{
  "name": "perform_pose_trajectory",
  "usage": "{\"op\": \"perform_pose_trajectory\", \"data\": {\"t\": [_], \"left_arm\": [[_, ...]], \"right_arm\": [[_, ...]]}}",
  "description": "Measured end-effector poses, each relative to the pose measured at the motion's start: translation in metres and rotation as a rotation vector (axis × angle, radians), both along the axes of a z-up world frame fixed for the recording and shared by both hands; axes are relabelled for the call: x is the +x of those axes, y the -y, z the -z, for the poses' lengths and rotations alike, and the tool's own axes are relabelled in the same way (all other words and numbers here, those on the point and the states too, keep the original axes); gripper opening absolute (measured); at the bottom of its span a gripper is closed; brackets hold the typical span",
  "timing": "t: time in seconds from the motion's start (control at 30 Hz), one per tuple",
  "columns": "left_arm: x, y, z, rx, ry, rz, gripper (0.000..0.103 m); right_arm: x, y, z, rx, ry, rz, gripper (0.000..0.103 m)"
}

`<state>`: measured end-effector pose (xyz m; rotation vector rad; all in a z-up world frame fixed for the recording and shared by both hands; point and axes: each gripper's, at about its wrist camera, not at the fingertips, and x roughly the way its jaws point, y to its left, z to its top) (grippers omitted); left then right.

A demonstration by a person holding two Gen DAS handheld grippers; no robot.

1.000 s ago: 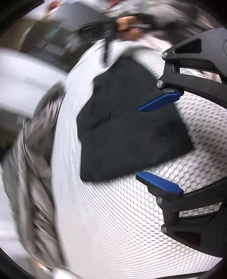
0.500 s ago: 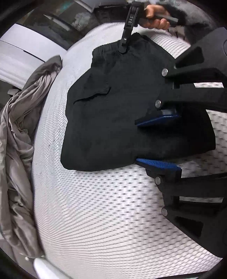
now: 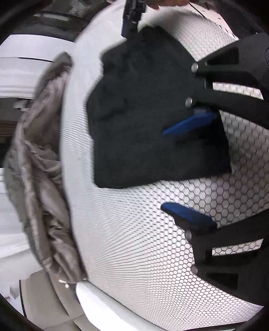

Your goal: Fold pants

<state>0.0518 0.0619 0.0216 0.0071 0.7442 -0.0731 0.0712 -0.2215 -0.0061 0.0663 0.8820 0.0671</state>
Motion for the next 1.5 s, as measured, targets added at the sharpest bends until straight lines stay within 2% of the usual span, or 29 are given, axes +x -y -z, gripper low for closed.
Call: {"op": "perform_pose_trajectory", "data": {"t": [0.03,0.1,0.13,0.2,0.3,0.53,0.7,1.0,1.13,1.5], "left_arm": [[-0.006,0.001,-0.006,-0.021,0.026,-0.006,0.082],[-0.020,0.002,-0.016,-0.064,0.090,-0.025,0.101],[-0.034,0.003,-0.021,-0.082,0.121,-0.035,0.102],[-0.045,0.005,-0.025,-0.102,0.155,-0.049,0.102],[-0.057,0.013,-0.031,-0.114,0.185,-0.035,0.102],[-0.061,0.027,-0.033,-0.074,0.202,0.005,0.102],[-0.051,0.027,-0.026,-0.064,0.184,0.022,0.102],[-0.052,0.030,-0.021,-0.041,0.188,0.025,0.102],[-0.052,0.029,-0.021,-0.041,0.186,0.025,0.102],[-0.048,0.023,-0.019,-0.040,0.183,0.014,0.102]], "right_arm": [[-0.007,-0.005,-0.010,-0.007,0.036,-0.020,0.088],[-0.019,-0.013,-0.024,-0.007,0.078,-0.041,0.098],[-0.025,-0.018,-0.030,0.003,0.088,-0.062,0.103],[-0.039,-0.026,-0.039,-0.004,0.108,-0.085,0.103],[-0.045,-0.042,-0.045,-0.021,0.191,-0.101,0.103],[-0.063,-0.042,-0.033,-0.116,0.280,-0.072,0.103],[-0.055,-0.039,-0.024,-0.111,0.282,-0.049,0.103],[-0.065,-0.040,-0.036,-0.060,0.362,0.001,0.103],[-0.063,-0.039,-0.035,-0.038,0.357,0.010,0.103],[-0.057,-0.044,-0.031,-0.057,0.353,0.003,0.103]]}}
